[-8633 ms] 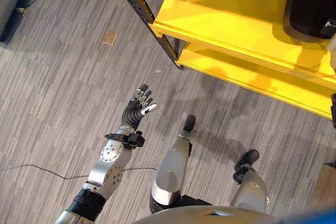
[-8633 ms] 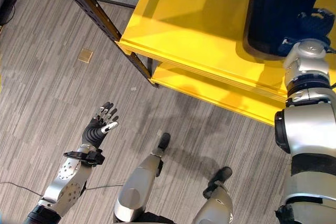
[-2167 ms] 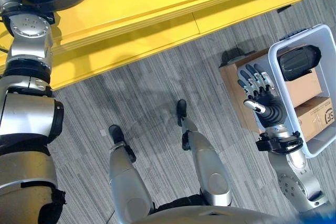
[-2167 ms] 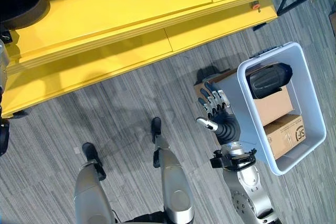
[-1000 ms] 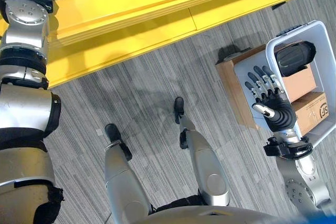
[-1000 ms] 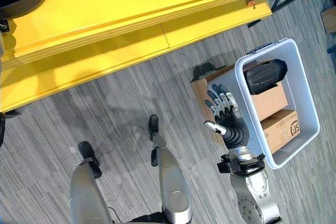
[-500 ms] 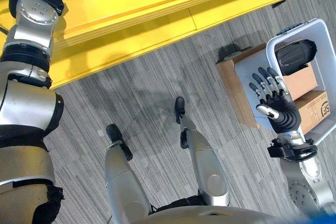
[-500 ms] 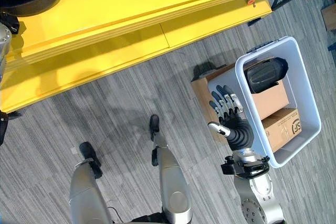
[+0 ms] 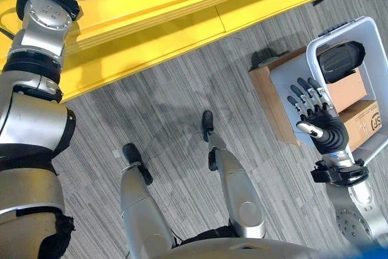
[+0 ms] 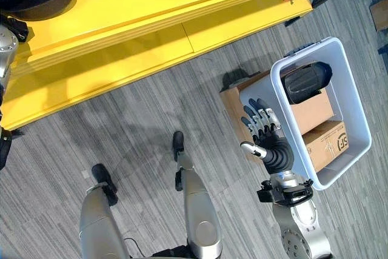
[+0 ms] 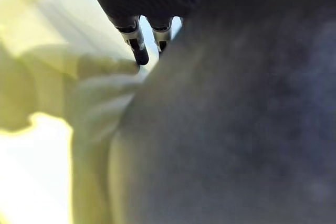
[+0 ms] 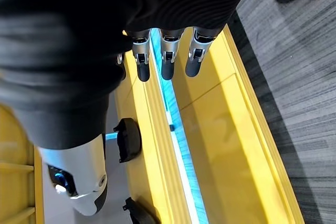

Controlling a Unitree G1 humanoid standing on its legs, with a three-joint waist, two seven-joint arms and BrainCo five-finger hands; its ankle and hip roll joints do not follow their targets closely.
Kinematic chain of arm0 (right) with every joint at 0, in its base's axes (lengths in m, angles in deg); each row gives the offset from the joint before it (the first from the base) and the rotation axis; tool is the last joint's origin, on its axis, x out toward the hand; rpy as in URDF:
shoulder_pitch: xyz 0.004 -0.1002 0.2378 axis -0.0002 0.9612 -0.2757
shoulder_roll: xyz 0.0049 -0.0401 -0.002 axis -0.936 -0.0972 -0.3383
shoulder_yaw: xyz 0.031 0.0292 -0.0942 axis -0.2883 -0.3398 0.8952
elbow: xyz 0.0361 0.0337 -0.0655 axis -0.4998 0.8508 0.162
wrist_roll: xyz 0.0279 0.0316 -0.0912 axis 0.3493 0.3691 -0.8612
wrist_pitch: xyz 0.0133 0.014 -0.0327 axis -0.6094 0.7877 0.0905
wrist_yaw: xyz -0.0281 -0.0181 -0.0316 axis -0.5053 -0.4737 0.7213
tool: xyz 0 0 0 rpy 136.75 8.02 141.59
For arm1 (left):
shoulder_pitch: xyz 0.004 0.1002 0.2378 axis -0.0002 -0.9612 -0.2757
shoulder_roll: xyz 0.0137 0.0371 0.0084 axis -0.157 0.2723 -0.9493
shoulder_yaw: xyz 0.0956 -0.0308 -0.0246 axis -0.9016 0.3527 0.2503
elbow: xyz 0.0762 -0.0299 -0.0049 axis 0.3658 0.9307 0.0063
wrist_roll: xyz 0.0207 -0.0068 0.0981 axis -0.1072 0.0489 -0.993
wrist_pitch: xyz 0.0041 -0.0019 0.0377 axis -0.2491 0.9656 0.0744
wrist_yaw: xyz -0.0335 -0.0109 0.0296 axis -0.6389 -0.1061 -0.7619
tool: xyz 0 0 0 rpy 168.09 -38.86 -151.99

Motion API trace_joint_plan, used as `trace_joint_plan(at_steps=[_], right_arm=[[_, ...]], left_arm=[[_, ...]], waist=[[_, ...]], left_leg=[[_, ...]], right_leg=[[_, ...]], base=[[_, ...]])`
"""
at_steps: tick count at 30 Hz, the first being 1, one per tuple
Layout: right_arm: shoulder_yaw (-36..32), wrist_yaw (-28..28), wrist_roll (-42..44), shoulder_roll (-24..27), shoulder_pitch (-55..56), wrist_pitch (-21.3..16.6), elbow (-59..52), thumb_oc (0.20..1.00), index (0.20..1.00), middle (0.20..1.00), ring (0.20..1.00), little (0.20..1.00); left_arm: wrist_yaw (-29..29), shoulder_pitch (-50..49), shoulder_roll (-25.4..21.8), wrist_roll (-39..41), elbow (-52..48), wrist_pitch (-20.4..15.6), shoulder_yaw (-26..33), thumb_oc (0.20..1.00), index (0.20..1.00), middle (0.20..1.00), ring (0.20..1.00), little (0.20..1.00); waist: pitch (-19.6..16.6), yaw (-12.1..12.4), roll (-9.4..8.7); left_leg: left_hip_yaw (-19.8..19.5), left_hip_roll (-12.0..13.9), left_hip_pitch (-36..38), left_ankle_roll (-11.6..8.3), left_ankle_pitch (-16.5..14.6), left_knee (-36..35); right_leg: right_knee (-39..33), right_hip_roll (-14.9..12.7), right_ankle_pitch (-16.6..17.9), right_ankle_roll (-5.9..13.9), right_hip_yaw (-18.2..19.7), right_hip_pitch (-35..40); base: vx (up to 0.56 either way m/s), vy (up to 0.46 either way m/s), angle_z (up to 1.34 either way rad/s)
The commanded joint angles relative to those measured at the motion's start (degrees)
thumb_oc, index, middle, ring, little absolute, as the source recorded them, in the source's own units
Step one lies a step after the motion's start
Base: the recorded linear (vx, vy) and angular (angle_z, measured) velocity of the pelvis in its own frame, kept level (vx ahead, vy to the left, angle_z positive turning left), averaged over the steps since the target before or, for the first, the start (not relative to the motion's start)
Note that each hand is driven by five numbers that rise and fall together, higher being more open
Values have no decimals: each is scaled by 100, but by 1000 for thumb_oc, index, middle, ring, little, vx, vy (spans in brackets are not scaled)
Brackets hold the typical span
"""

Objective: Move parts from the plastic box to the shelf.

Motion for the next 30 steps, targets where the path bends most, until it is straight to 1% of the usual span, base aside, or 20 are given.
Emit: trace_joint_plan(at_steps=[1,8,11,12,15,23,25,26,27,28,29,30], right_arm=[[-341,-34,136,212,-50,-367,-132,1000,1000,1000,1000,1000],[-340,25,76,252,-165,-348,-73,1000,1000,1000,1000,1000],[-375,68,38,269,-246,-337,-38,1000,1000,1000,1000,1000],[-376,70,37,270,-245,-336,-38,1000,1000,1000,1000,1000],[-392,134,-26,251,-318,-304,10,1000,1000,1000,1000,1000],[-444,133,-100,252,-325,-234,20,1000,1000,1000,1000,1000],[-458,135,-119,237,-309,-216,11,1000,1000,1000,1000,1000],[-457,144,-152,156,-341,-200,51,1000,1000,1000,1000,1000],[-453,144,-153,165,-337,-200,51,1000,1000,1000,1000,1000],[-444,150,-154,114,-356,-196,67,1000,1000,1000,1000,1000],[-430,148,-161,101,-366,-186,88,1000,1000,1000,1000,1000],[-439,136,-201,47,-370,-158,109,1000,1000,1000,1000,1000]], left_arm=[[64,196,-564,-54,-172,-181,361,1000,1000,1000,1000,1000],[52,223,-637,272,-175,-236,505,1000,1000,1000,1000,1000],[48,270,-542,647,-219,-309,673,1000,1000,1000,1000,1000],[46,271,-541,649,-217,-311,673,1000,1000,1000,1000,1000],[9,301,-426,985,-300,-401,810,1000,1000,1000,1000,1000],[-144,96,-321,1379,-497,-531,1068,1000,1000,1000,1000,1000],[-188,-70,-287,1442,-713,-593,1153,1000,1000,1000,1000,1000],[-221,-514,-257,1464,-1252,-728,1318,1000,1000,1000,1000,1000],[-212,-548,-257,1454,-1276,-722,1344,1000,1000,1000,1000,1000],[-224,-793,-201,1480,-1614,-795,1437,1000,1000,1000,1000,1000],[-240,-1043,-170,1471,-1830,-823,1539,1000,1000,1000,1000,1000],[-210,-1462,-161,1183,-2200,-813,1629,1000,1000,1000,1000,1000]], waist=[[-47,31,-90],[-121,94,-6],[-214,124,51],[-211,125,50],[-308,139,63],[-438,178,136],[-459,196,170],[-479,262,217],[-479,256,221],[-465,293,220],[-478,312,238],[-483,372,266]], left_leg=[[-598,195,-392,-131,51,37],[-638,154,-241,-139,91,-63],[-655,135,-124,-154,112,-120],[-653,133,-116,-154,114,-126],[-653,118,67,-171,145,-201],[-619,119,426,-201,183,-316],[-618,110,510,-208,205,-362],[-618,93,648,-212,246,-439],[-616,92,661,-213,248,-446],[-584,55,660,-163,439,-527],[-589,34,723,-161,468,-587],[-581,21,833,-166,500,-642]], right_leg=[[732,-339,-1004,530,69,493],[726,-367,-1009,522,10,650],[741,-401,-1021,516,-16,758],[739,-403,-1020,516,-16,763],[712,-408,-1022,509,-24,920],[717,-412,-1078,489,2,1175],[721,-424,-1092,487,-3,1239],[729,-438,-1116,472,-38,1353],[728,-440,-1116,472,-38,1362],[707,-474,-1002,434,-63,1355],[701,-492,-1012,428,-79,1414],[714,-518,-1035,418,-104,1514]], base=[[0,0,0],[-2,-4,0],[-5,-21,8],[-1,-11,6],[2,-21,6],[2,-5,0],[0,0,0],[0,0,0],[-72,-13,2],[-77,-9,-1],[-66,-11,4],[21,-8,11]])
